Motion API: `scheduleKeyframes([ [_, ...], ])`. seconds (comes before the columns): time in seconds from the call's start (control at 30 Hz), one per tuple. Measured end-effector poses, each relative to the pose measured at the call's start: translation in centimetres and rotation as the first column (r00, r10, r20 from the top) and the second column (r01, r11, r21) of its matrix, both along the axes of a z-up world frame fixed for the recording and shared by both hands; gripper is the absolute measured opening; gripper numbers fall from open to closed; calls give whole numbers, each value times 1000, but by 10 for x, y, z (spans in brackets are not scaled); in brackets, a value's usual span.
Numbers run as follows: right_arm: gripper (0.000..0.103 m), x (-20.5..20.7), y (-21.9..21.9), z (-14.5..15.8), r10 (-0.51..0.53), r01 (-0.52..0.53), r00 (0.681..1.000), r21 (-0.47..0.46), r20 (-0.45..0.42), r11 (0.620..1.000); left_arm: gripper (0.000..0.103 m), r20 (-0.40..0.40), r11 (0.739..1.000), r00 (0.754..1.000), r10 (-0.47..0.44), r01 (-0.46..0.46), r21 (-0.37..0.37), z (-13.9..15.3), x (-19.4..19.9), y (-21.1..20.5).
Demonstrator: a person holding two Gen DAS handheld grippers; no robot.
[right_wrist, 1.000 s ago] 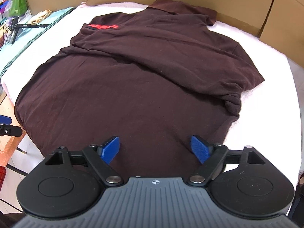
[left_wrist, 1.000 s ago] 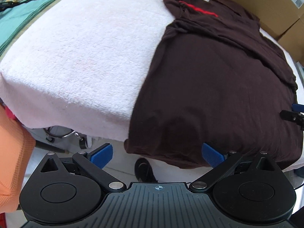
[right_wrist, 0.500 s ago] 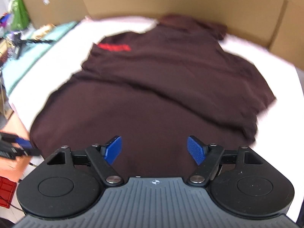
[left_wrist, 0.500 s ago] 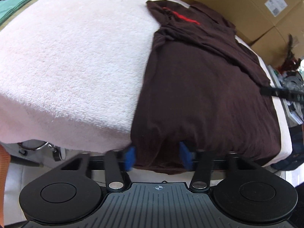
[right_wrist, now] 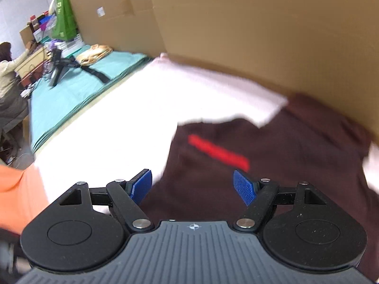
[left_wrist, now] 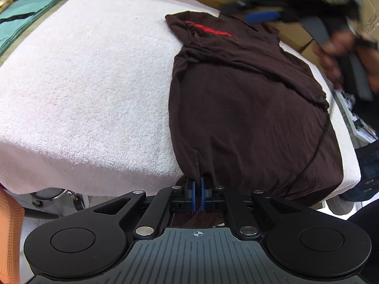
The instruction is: Fold clothes
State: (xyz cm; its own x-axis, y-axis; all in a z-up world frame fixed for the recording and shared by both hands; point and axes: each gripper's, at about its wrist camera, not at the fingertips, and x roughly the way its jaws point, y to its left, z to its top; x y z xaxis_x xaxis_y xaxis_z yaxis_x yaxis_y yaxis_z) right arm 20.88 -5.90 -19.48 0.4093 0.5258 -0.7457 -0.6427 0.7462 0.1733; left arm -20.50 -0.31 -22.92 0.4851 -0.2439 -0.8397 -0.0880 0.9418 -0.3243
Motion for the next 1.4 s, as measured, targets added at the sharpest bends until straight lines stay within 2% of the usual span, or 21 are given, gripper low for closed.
scheduleKeyframes([
  [0.1, 77, 26, 40, -4, 1, -2, 999, -27, -35, 1000, 1, -1, 1000, 1000, -4, 4, -7, 2, 2, -2],
  [0.17, 71, 35, 64, -13, 5, -9, 999, -78, -44, 997, 1, -2, 1000, 1000, -9, 9, -16, 3, 3, -3],
  [0.3, 71, 37, 102, -40, 27, -36, 999, -201, -45, 979, 0, -6, 1000, 1000, -21, 21, -23, 5, 4, -7],
  [0.43, 71, 32, 114, -65, 38, -32, 999, -317, 13, 948, 0, -11, 999, 1000, -17, 17, -29, 5, 5, -7],
  [0.47, 69, 31, 113, -65, 40, -31, 999, -312, 22, 950, 0, -11, 999, 1000, -18, 18, -30, 5, 5, -7],
  [0.53, 45, 32, 111, -63, 36, -20, 998, -314, 47, 949, 0, -12, 999, 1000, -24, 23, -32, 6, 5, -8],
  [0.57, 26, 34, 107, -61, 35, -17, 998, -309, 53, 951, 0, -14, 999, 1000, -28, 28, -32, 6, 5, -8],
  [0.6, 19, 39, 100, -59, 25, -14, 999, -283, 34, 959, 0, -15, 999, 999, -33, 32, -31, 6, 5, -9],
  [0.63, 17, 44, 92, -55, 10, -9, 1000, -248, 3, 969, 0, -16, 999, 999, -38, 38, -31, 6, 5, -10],
  [0.8, 15, 57, 41, -25, -61, 59, 995, -32, -83, 998, 0, -17, 996, 996, -86, 86, -24, 13, 6, -21],
  [1.0, 16, 55, -32, 2, -174, 192, 976, 136, -133, 972, 0, -13, 986, 986, -167, 167, -26, 22, 10, -47],
  [1.17, 16, 51, -80, -7, -271, 303, 945, 177, -183, 936, 0, -11, 972, 972, -235, 234, -33, 28, 14, -71],
  [1.33, 16, 51, -122, -35, -372, 430, 886, 188, -276, 883, 0, -21, 959, 959, -283, 282, -39, 26, 16, -91],
  [1.4, 21, 54, -134, -51, -392, 462, 860, 172, -327, 870, 1, -29, 957, 957, -288, 287, -32, 26, 14, -95],
])
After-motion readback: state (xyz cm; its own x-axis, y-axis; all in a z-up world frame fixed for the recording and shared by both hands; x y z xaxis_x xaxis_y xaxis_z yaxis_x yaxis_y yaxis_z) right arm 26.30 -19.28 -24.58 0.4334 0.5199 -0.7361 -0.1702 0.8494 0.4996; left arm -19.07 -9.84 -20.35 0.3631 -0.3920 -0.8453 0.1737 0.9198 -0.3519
